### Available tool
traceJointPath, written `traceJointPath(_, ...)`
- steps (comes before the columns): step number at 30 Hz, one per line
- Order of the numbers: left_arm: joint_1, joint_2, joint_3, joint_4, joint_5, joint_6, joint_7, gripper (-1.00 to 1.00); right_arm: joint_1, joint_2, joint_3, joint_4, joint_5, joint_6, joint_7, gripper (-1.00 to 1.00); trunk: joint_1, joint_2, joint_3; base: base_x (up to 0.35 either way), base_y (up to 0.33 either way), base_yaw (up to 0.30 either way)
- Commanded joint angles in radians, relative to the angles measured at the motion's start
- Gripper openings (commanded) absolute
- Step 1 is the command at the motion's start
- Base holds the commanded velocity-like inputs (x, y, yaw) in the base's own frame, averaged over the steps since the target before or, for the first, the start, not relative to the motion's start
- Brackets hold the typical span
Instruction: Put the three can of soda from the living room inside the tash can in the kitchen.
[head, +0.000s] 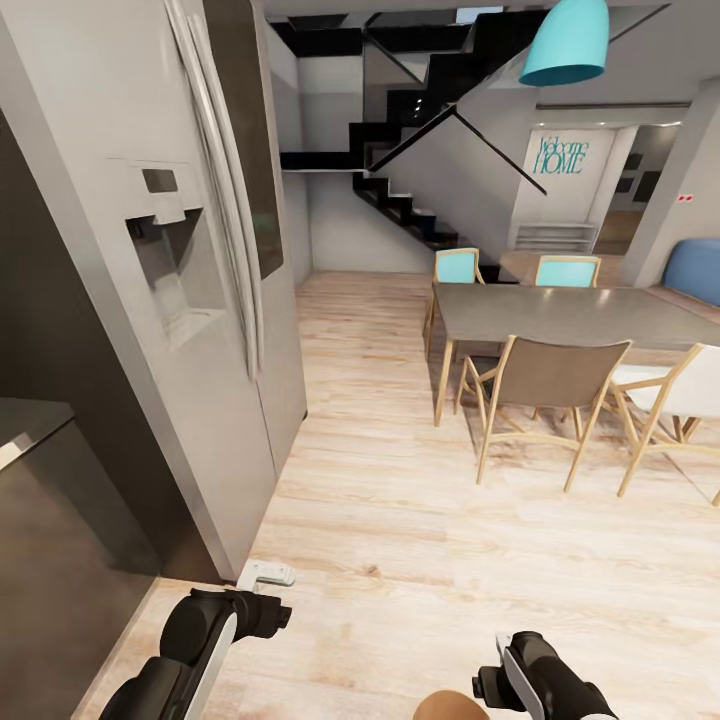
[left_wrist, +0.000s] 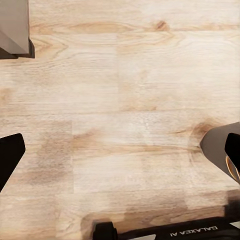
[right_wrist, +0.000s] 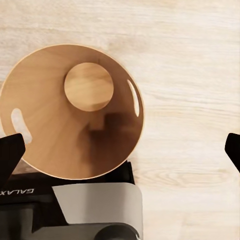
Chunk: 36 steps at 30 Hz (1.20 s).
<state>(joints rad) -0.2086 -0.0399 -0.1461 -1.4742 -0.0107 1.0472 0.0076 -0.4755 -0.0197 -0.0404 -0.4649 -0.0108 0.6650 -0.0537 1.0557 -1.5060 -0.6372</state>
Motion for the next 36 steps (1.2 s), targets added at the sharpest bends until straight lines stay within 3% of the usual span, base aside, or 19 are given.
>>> traceJointPath(1, 0.0, 0.0, 0.0, 0.0, 0.0, 0.0, 0.0, 1.0, 0.0, 0.0, 0.0, 0.0, 0.0, 0.0, 0.0, 1.0, 0.0, 0.0, 0.0, 0.0, 0.0, 0.0)
traceJointPath(10, 0.0, 0.0, 0.0, 0.0, 0.0, 0.0, 0.0, 1.0, 0.0, -0.002, -0.002, 0.054, 0.001, -0.011, 0.0, 1.0, 0.035, -0.063, -0.028, 0.0, 0.0, 0.0)
traceJointPath(16, 0.0, -0.001, 0.0, 0.0, 0.0, 0.0, 0.0, 1.0, 0.0, 0.0, -0.005, 0.07, -0.002, -0.084, -0.011, 1.0, 0.038, -0.07, -0.031, 0.0, 0.0, 0.0)
traceJointPath(26, 0.0, -0.002, -0.001, 0.0, 0.0, 0.0, 0.0, 1.0, 0.0, -0.004, -0.004, 0.072, -0.002, -0.095, -0.015, 1.0, 0.046, -0.084, -0.038, 0.0, 0.0, 0.0)
traceJointPath(36, 0.0, -0.002, -0.001, 0.001, -0.001, 0.0, 0.0, 1.0, 0.0, -0.002, -0.004, 0.072, 0.0, -0.096, -0.017, 1.0, 0.084, -0.154, -0.069, 0.0, 0.0, 0.0)
